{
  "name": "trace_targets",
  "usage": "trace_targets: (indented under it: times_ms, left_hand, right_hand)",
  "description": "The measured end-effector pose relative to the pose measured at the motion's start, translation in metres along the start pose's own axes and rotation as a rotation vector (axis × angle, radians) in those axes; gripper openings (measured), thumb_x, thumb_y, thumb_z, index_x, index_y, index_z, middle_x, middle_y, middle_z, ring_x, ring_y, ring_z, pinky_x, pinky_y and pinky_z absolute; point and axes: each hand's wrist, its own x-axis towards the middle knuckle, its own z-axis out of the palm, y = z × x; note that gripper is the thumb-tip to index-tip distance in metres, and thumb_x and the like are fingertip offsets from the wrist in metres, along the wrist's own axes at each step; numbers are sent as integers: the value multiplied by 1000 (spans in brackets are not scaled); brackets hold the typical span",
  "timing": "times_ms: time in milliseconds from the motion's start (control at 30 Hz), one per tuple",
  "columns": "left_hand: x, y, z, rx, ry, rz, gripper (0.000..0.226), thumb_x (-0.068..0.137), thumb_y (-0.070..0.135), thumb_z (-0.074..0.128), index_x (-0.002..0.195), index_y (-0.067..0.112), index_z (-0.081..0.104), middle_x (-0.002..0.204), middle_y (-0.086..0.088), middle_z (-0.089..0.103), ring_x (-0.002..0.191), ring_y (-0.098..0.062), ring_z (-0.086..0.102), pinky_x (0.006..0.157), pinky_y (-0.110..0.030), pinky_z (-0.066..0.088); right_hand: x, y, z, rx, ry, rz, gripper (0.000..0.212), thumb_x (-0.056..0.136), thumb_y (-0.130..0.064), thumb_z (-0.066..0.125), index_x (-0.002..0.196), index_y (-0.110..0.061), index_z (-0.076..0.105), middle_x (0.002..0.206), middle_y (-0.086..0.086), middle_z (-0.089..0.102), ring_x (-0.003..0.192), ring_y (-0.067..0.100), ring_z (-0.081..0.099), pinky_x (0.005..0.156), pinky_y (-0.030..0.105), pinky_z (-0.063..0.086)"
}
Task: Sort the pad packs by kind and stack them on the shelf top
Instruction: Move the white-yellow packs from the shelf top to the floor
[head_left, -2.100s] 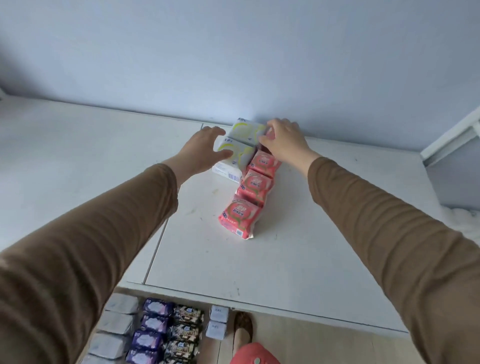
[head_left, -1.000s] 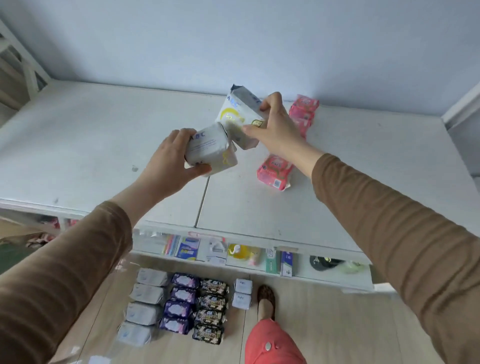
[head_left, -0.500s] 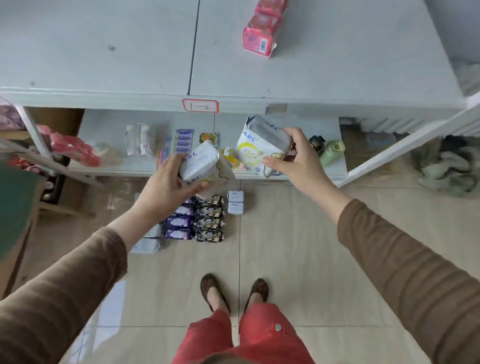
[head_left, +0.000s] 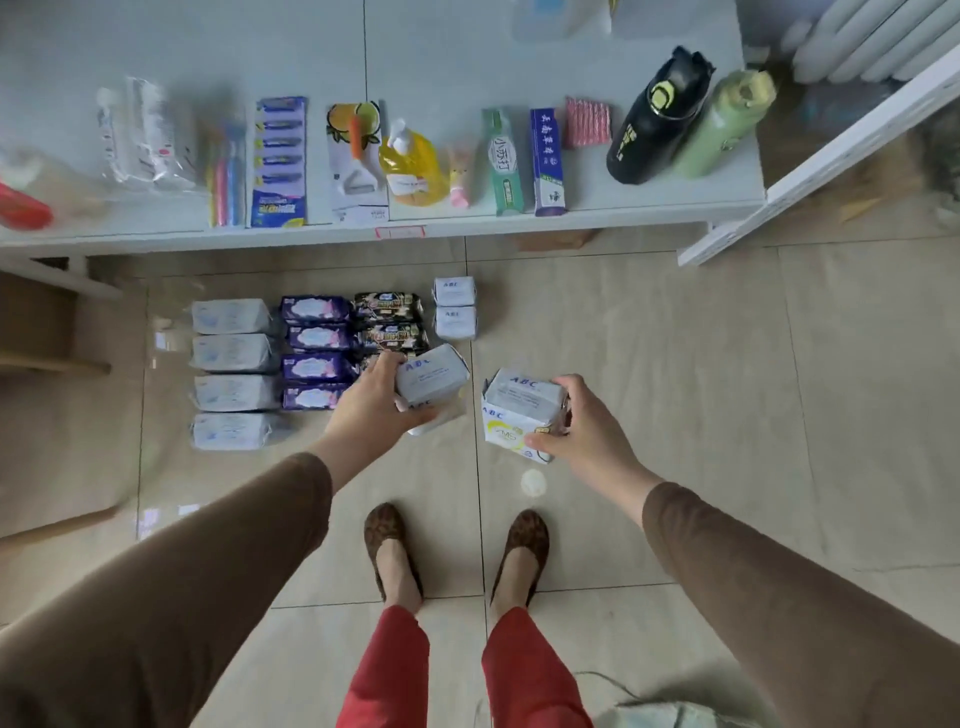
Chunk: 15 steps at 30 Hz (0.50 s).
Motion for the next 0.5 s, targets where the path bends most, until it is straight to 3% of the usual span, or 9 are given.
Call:
trace_targets:
  times_ms: [167, 300, 500]
  left_hand:
    - [90, -49, 83, 53, -33, 78, 59, 74, 37, 81, 119, 17, 48, 112, -3, 54, 95, -24, 54, 71, -34, 39]
    - [153, -81, 136, 119, -72, 148, 67, 76, 28, 80, 131, 17, 43, 123, -8, 49, 98, -26, 55, 73, -30, 36]
    - [222, -116, 195, 195, -111, 201, 67, 76, 17, 76, 133, 14, 41, 124, -10, 45, 98, -33, 58, 76, -40, 50]
  right_hand:
    - [54, 74, 76, -120, -7, -44, 57, 71, -27, 75, 120, -28, 46, 106, -12, 51, 97, 15, 52, 75, 29, 44]
    - [106, 118, 126, -244, 3, -101, 57, 74, -20, 72, 125, -22, 45, 114, -5, 50, 101, 19, 48, 78, 36, 47]
    - [176, 159, 180, -353, 2, -178, 60, 76, -10, 69, 132, -15, 47, 126, 3, 48, 108, 24, 49, 82, 38, 48]
